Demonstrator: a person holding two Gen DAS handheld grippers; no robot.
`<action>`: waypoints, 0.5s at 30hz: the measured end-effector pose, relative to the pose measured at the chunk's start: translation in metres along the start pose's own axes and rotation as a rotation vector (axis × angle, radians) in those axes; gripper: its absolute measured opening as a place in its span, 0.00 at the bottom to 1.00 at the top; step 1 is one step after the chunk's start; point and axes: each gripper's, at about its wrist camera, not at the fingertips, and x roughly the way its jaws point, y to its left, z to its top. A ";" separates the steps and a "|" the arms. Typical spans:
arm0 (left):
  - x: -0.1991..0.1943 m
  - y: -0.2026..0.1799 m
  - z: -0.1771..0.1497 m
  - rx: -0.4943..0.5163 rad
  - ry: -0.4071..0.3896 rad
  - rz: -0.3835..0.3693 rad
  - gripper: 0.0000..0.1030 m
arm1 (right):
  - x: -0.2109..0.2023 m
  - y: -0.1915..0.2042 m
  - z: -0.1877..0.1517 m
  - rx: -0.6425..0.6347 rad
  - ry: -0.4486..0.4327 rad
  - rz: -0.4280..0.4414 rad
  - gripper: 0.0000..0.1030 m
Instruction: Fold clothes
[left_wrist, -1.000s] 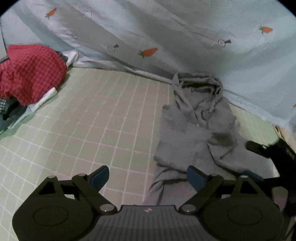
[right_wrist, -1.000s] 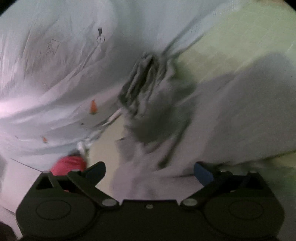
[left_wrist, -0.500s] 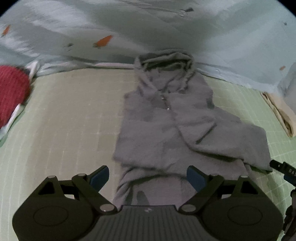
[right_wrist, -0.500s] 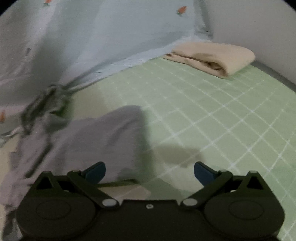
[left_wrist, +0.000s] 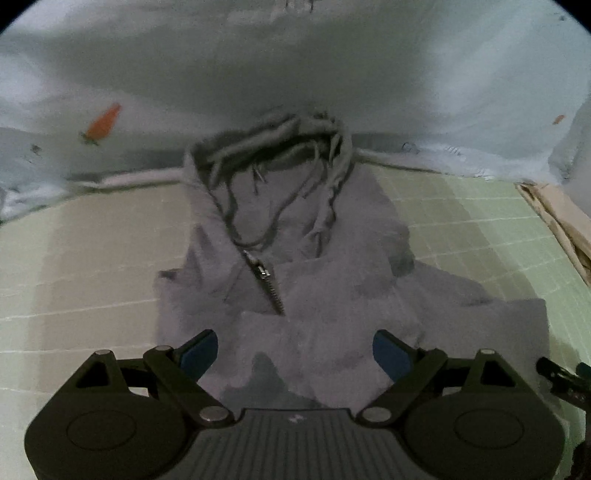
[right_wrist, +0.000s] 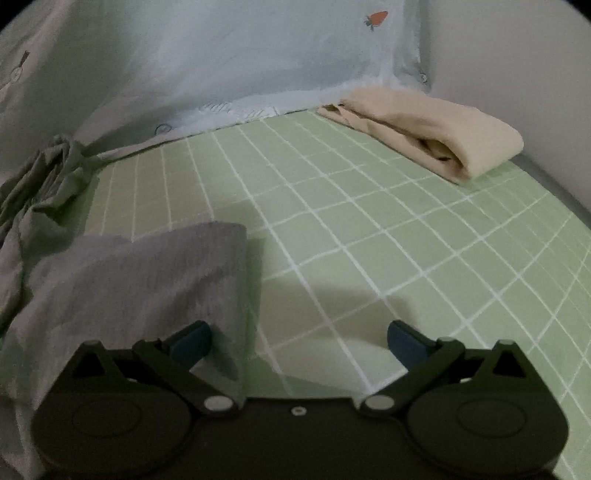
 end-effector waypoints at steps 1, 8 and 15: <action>0.009 0.000 0.003 -0.002 0.009 -0.007 0.88 | 0.001 0.000 0.000 0.002 -0.007 -0.003 1.00; 0.038 -0.007 0.011 -0.034 0.026 -0.064 0.83 | 0.002 0.004 -0.003 0.012 -0.055 -0.028 1.00; 0.016 -0.022 0.000 0.026 -0.040 -0.020 0.03 | 0.001 0.003 0.001 0.011 -0.013 -0.018 1.00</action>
